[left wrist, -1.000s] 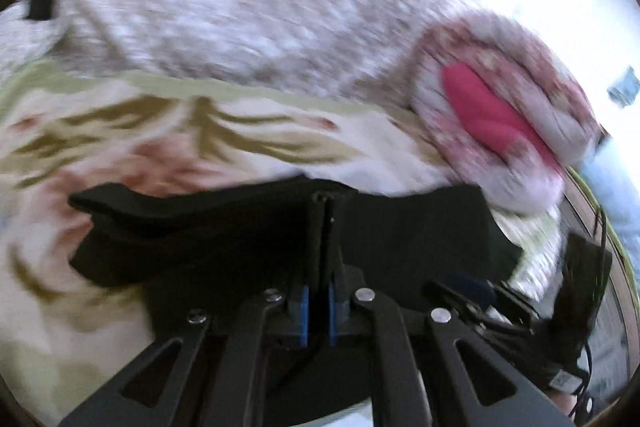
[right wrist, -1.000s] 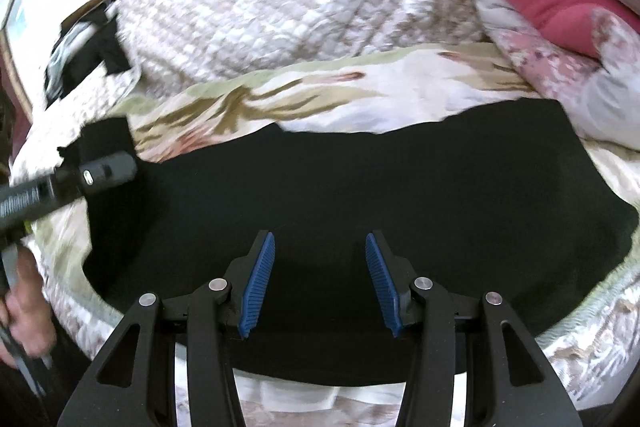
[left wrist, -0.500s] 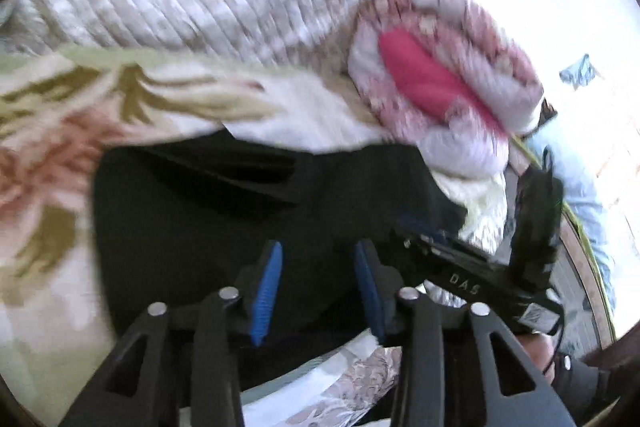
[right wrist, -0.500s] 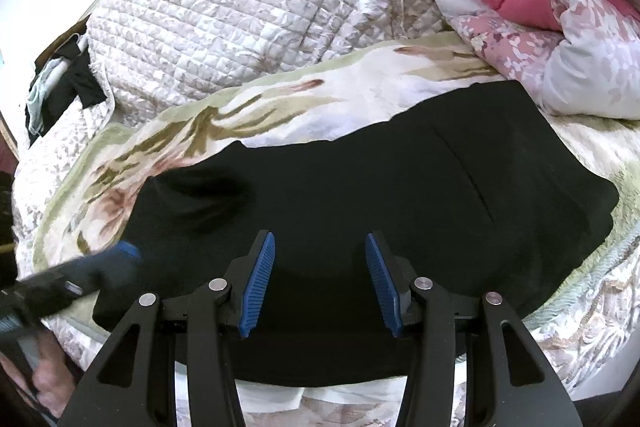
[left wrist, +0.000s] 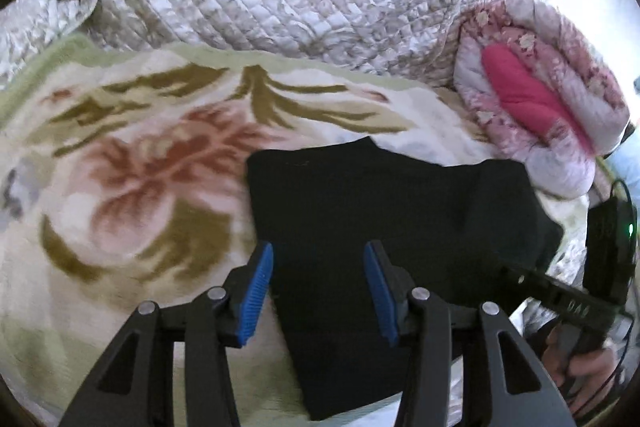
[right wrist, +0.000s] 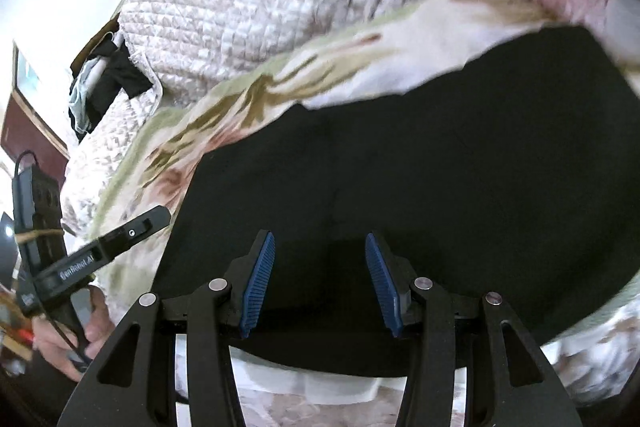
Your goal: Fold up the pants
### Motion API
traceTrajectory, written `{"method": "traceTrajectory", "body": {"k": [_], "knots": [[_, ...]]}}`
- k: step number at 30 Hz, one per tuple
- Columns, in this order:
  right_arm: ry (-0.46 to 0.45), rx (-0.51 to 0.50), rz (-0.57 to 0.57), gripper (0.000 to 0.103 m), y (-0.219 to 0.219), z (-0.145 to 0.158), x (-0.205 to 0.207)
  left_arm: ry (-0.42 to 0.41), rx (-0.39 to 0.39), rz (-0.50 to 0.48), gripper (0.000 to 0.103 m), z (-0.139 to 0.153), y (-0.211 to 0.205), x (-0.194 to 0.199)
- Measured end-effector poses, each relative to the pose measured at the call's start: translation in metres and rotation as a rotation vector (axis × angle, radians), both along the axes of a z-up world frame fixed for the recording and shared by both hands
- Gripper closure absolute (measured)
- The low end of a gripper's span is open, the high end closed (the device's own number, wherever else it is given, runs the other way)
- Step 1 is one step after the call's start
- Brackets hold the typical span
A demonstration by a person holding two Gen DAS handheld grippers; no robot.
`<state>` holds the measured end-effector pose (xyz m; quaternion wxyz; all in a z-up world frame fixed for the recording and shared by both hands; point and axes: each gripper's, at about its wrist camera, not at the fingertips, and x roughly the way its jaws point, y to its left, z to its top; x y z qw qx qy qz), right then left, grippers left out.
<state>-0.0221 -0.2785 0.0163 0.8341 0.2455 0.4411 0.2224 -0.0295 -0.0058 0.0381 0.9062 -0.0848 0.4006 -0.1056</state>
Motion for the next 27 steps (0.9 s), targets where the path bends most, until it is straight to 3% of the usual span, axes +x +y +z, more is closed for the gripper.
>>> {"method": "traceTrajectory", "body": {"k": [7, 10, 11, 12, 15, 20, 25, 27], "knots": [[0.045, -0.006, 0.071, 0.055, 0.025, -0.005, 0.044, 0.029, -0.03, 0.006, 0.053, -0.013, 0.012, 0.002], [0.067, 0.047, 0.05, 0.059, 0.024, -0.011, 0.051, 0.036, -0.03, 0.009, 0.053, -0.019, 0.013, 0.001], [0.068, 0.047, 0.053, 0.069, 0.025, -0.011, 0.051, 0.041, -0.033, 0.011, 0.053, -0.021, 0.014, 0.001], [0.074, 0.046, 0.061, 0.088, 0.027, -0.012, 0.051, 0.045, -0.036, 0.012, 0.053, -0.022, 0.014, 0.001], [0.1, 0.09, 0.05, 0.101, 0.022, -0.019, 0.047, 0.048, -0.041, 0.013, 0.053, -0.024, 0.014, 0.001], [0.045, 0.116, 0.025, 0.101, 0.01, -0.006, 0.031, 0.036, -0.041, 0.005, 0.053, -0.022, 0.012, -0.002], [0.111, 0.127, -0.014, 0.101, 0.0, -0.024, 0.032, 0.036, -0.042, -0.005, 0.053, -0.023, 0.008, -0.003], [0.094, 0.104, -0.006, 0.101, 0.001, -0.02, 0.032, 0.029, -0.04, -0.015, 0.053, -0.021, 0.005, -0.004]]}}
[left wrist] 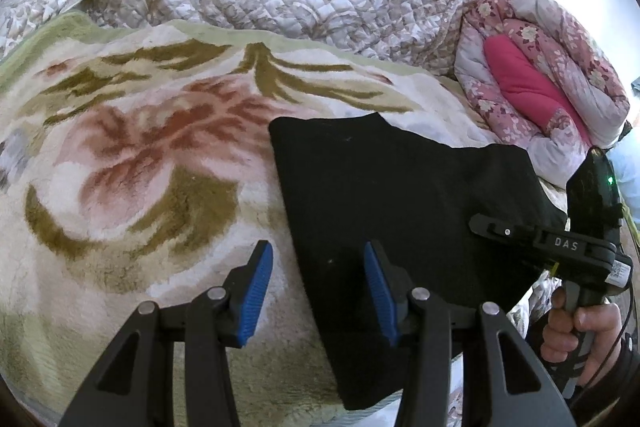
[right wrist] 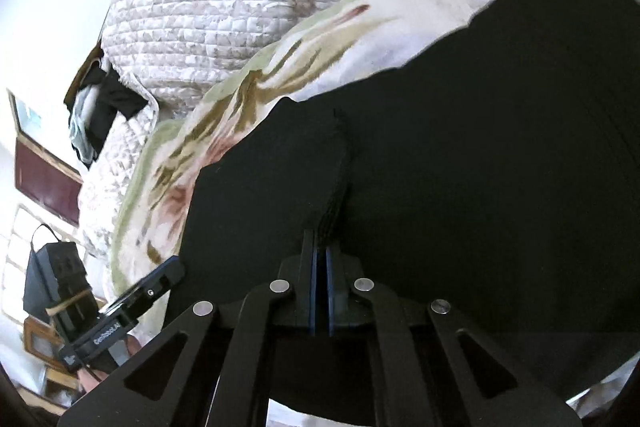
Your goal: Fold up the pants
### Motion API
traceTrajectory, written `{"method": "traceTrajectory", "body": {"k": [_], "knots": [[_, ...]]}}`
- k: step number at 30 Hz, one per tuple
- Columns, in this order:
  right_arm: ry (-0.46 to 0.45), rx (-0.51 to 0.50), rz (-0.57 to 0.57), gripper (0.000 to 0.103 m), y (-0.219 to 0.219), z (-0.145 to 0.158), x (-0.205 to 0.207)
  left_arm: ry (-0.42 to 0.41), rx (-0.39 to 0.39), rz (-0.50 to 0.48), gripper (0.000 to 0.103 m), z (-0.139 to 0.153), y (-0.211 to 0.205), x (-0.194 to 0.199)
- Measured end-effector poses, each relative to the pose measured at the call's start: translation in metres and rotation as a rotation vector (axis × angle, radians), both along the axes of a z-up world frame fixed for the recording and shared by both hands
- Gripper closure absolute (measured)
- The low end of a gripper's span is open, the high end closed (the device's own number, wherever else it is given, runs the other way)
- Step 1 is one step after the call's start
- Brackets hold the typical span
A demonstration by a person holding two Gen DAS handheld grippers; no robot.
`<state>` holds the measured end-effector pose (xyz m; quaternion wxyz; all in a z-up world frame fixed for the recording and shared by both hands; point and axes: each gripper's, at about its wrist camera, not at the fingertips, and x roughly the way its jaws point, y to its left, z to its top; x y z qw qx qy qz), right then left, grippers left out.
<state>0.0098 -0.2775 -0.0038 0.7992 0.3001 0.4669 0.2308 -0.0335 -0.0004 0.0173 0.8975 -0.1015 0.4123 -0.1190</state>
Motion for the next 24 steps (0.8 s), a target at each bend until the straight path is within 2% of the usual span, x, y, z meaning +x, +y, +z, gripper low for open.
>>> {"method": "traceTrajectory", "body": {"k": [4, 6, 7, 11, 14, 16, 20, 24], "knots": [[-0.052, -0.083, -0.003, 0.099, 0.004, 0.011, -0.005, -0.031, 0.008, -0.016, 0.053, 0.007, -0.004, -0.005], [-0.082, -0.169, -0.042, 0.088, 0.001, 0.017, -0.007, -0.046, 0.007, -0.023, 0.053, 0.01, -0.006, -0.007], [-0.109, -0.207, -0.062, 0.086, -0.001, 0.022, -0.01, -0.051, 0.006, -0.029, 0.053, 0.011, -0.007, -0.007], [-0.199, -0.213, -0.033, 0.086, 0.002, 0.035, -0.018, -0.04, 0.01, -0.047, 0.053, 0.012, -0.016, 0.001], [-0.159, -0.217, 0.036, 0.086, 0.018, 0.025, -0.012, -0.044, 0.017, -0.063, 0.053, 0.015, -0.025, 0.017], [-0.117, -0.22, 0.043, 0.088, 0.021, 0.016, -0.006, -0.041, 0.033, -0.062, 0.053, 0.016, -0.029, 0.031], [-0.167, -0.251, -0.003, 0.087, 0.016, 0.027, -0.008, -0.019, 0.025, -0.064, 0.053, 0.016, -0.03, 0.06], [-0.139, -0.24, 0.002, 0.087, 0.016, 0.02, -0.002, 0.043, 0.047, -0.056, 0.053, -0.002, -0.029, 0.087]]}}
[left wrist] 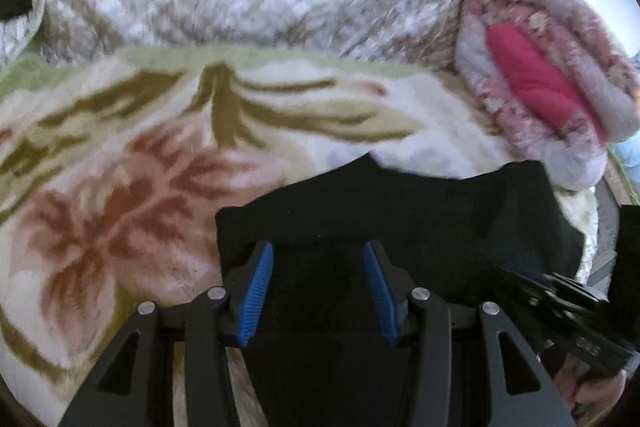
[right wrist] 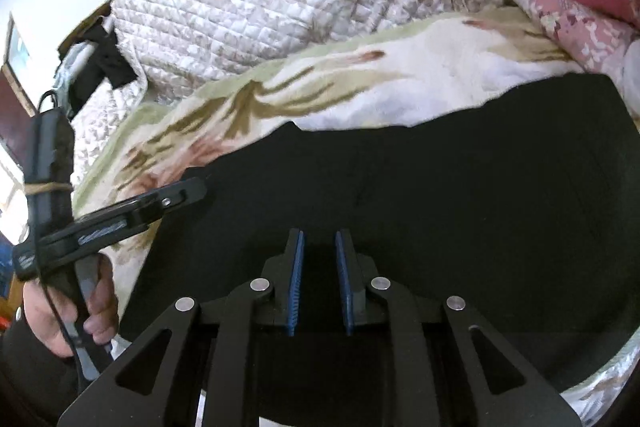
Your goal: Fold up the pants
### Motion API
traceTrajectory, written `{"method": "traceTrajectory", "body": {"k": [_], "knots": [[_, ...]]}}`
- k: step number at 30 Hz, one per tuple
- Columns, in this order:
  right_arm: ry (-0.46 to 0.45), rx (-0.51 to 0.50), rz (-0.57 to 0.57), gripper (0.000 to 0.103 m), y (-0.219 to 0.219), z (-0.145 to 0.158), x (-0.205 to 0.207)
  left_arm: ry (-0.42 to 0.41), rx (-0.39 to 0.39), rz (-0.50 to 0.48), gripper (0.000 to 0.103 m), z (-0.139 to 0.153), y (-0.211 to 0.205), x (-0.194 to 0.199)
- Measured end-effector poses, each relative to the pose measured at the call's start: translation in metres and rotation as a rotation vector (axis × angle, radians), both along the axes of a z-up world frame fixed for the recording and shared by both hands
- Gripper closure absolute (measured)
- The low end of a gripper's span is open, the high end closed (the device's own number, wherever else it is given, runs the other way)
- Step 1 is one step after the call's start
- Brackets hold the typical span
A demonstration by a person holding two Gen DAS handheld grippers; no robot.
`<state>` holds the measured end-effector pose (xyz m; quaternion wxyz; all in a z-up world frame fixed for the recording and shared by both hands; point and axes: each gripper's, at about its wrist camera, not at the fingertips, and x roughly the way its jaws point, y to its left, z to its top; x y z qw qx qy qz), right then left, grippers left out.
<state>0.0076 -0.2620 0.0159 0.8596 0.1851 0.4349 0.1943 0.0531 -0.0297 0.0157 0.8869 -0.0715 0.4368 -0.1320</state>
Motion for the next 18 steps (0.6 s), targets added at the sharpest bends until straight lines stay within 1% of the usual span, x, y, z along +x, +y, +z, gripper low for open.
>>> {"method": "traceTrajectory", "body": {"k": [1, 2, 5, 8, 12, 15, 18], "knots": [[0.002, -0.001, 0.0, 0.087, 0.001, -0.001, 0.001, 0.001, -0.013, -0.002, 0.053, -0.004, 0.001, 0.002], [-0.002, -0.004, -0.002, 0.087, 0.0, 0.0, 0.001, -0.018, -0.01, -0.006, 0.052, -0.004, 0.0, 0.0], [-0.015, -0.015, -0.005, 0.087, 0.001, 0.002, 0.003, -0.043, 0.024, -0.013, 0.051, -0.003, -0.006, -0.005], [-0.022, -0.024, 0.001, 0.087, 0.002, 0.004, 0.002, -0.054, 0.037, -0.006, 0.051, 0.002, -0.007, -0.012], [-0.053, -0.04, 0.024, 0.086, 0.006, 0.009, -0.003, -0.056, 0.03, 0.015, 0.051, 0.008, -0.007, -0.033], [-0.051, -0.05, 0.029, 0.086, 0.007, 0.009, -0.006, -0.068, 0.028, 0.018, 0.051, 0.011, -0.009, -0.056], [-0.062, -0.087, 0.03, 0.086, 0.008, 0.01, -0.009, -0.071, 0.034, 0.016, 0.051, 0.008, -0.013, -0.078]]}}
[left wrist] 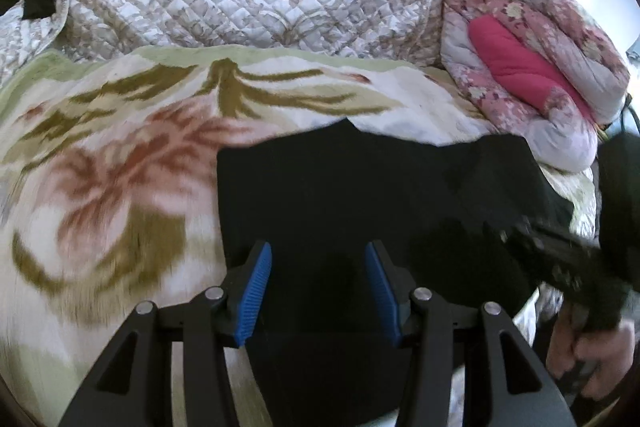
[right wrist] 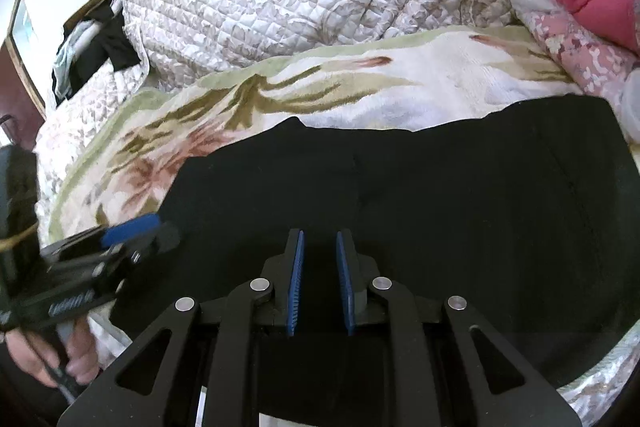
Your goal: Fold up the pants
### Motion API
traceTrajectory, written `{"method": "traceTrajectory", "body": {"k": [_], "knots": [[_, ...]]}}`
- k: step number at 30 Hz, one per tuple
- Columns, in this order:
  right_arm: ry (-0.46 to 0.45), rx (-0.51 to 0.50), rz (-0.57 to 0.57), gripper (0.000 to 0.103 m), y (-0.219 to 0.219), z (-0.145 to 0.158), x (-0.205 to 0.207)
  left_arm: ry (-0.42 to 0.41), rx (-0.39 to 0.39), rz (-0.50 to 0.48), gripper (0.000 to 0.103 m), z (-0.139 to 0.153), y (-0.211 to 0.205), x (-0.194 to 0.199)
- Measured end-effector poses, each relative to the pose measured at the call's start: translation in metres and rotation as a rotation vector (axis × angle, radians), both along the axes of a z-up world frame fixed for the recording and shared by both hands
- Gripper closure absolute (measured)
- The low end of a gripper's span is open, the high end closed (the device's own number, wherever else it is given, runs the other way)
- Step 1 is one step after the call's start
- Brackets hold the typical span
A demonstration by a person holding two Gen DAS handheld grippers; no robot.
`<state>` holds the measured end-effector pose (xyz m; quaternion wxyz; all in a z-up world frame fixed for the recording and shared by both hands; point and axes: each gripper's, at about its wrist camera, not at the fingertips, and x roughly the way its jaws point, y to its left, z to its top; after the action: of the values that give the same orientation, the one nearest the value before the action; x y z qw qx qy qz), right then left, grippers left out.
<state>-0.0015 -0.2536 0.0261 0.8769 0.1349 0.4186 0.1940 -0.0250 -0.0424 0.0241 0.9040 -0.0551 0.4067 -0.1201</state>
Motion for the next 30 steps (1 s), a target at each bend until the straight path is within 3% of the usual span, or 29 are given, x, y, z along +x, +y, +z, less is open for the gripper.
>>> {"method": "traceTrajectory", "body": {"k": [5, 6, 8, 30], "knots": [[-0.054, -0.086, 0.023, 0.086, 0.011, 0.007, -0.012, -0.017, 0.052, -0.016, 0.051, -0.002, -0.008, -0.018], [-0.063, -0.105, 0.031, 0.08, 0.013, 0.008, -0.015, -0.016, 0.054, -0.017, 0.051, -0.002, -0.009, -0.019], [-0.08, -0.133, 0.047, 0.079, 0.019, 0.009, -0.022, -0.012, 0.043, -0.013, 0.051, -0.002, -0.009, -0.02], [-0.04, -0.167, 0.068, 0.079, 0.019, -0.003, -0.027, -0.045, 0.124, -0.042, 0.045, -0.011, -0.018, -0.027]]}}
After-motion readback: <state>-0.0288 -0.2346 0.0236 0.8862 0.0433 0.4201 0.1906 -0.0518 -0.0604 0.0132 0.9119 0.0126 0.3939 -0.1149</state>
